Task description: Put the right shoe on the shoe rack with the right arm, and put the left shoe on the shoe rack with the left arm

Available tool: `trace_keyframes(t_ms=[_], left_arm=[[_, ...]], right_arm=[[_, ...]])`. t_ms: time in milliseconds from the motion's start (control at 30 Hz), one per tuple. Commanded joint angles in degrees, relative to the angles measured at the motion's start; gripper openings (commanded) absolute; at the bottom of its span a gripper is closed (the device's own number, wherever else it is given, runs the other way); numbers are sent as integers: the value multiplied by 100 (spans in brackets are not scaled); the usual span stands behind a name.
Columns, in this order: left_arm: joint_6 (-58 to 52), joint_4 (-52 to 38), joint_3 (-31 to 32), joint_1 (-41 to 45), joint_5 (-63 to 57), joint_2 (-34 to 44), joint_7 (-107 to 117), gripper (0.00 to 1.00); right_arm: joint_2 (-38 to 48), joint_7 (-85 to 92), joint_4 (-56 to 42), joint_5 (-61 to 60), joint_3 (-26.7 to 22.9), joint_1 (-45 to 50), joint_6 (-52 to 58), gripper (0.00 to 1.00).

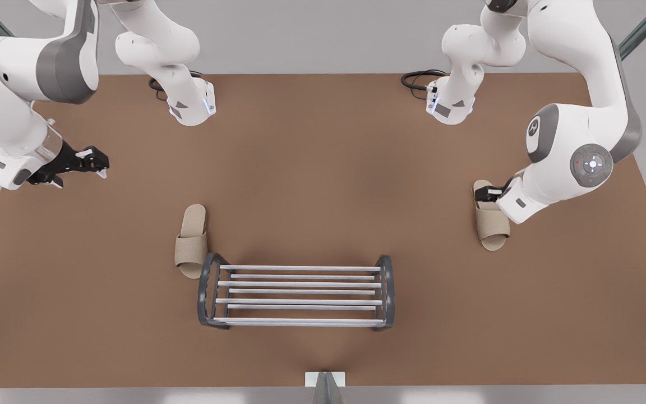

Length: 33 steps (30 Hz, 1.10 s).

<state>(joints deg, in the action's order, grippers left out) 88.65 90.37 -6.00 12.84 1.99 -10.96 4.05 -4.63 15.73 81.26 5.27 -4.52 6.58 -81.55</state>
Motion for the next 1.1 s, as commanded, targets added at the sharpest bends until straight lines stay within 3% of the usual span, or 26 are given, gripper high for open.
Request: trace_keyframes(t_ms=[0, 67, 100, 167, 200, 233, 300, 333, 367, 500, 567, 600, 633, 700, 833, 900, 933, 1000, 1067], left_arm=[[108, -2, -7, -1, -6, 6, 351, 100], [117, -2, -16, -18, 12, 6, 316, 100], [729, 392, -112, -54, 466, 15, 298, 100], [1915, 1349, -683, -45, 1494, 50, -1150, 100], [3644, 2455, -789, -10, 1917, 322, -1913, 100], [4781, 3117, -798, 8, 3039, 384, -2906, 100], [5353, 3548, -851, 34, 4501, 384, -4087, 100], [5839, 3944, -851, 87, 5827, 349, -5614, 100], [5952, 4111, -842, 96, 7067, 296, -6740, 100], [6067, 4401, -851, 52, 7587, 305, -7628, 100], [6225, 4770, -807, 104, 10545, 270, -9973, 100], [6234, 5016, -728, 87, 11173, 278, -10450, 100], [6234, 5175, -728, 78, 11629, 278, -10617, 100], [6234, 5430, -430, 87, 13904, 270, -12129, 100], [6129, 5641, -306, 69, 15471, 261, -12420, 100], [6085, 5614, -271, 61, 15850, 252, -11218, 100], [6085, 5509, -236, 96, 15823, 261, -10064, 100], [6093, 5509, -235, 78, 15850, 261, -9793, 100], [6348, 5500, -244, 8, 15841, 252, -9379, 100]], right_arm=[[6, -554, -5, 0, -5, -42, -10, 100], [-46, -536, -31, -9, -5, -8, 51, 100], [-4, -501, 292, -9, -48, 160, 105, 100], [1374, -440, 2899, 70, -66, 142, -1746, 100], [2069, -440, 4376, 62, -75, 89, -3047, 100], [2317, -440, 5205, 62, -171, 54, -3936, 100], [2502, -317, 6436, 62, -479, -51, -5509, 100], [2388, -308, 7061, 62, -620, -78, -6627, 100], [2098, -299, 7238, 62, -699, -121, -7331, 100], [1202, -193, 8116, 70, -936, -139, -9949, 100], [631, -211, 8388, 79, -936, -244, -11275, 100], [341, -246, 8468, 79, -936, -297, -11882, 100], [226, -272, 8486, 132, -936, -411, -11972, 100], [-82, -395, 8450, 167, -927, -535, -11981, 100], [-319, -633, 8143, 211, -901, -508, -11981, 100], [-767, -1212, 7827, 228, -796, -499, -11981, 100], [-794, -1757, 7791, 246, -629, -499, -11981, 100], [-1049, -2452, 7695, 395, -321, -552, -11981, 100], [-1198, -2927, 7589, 466, 557, -1263, -11981, 100]])
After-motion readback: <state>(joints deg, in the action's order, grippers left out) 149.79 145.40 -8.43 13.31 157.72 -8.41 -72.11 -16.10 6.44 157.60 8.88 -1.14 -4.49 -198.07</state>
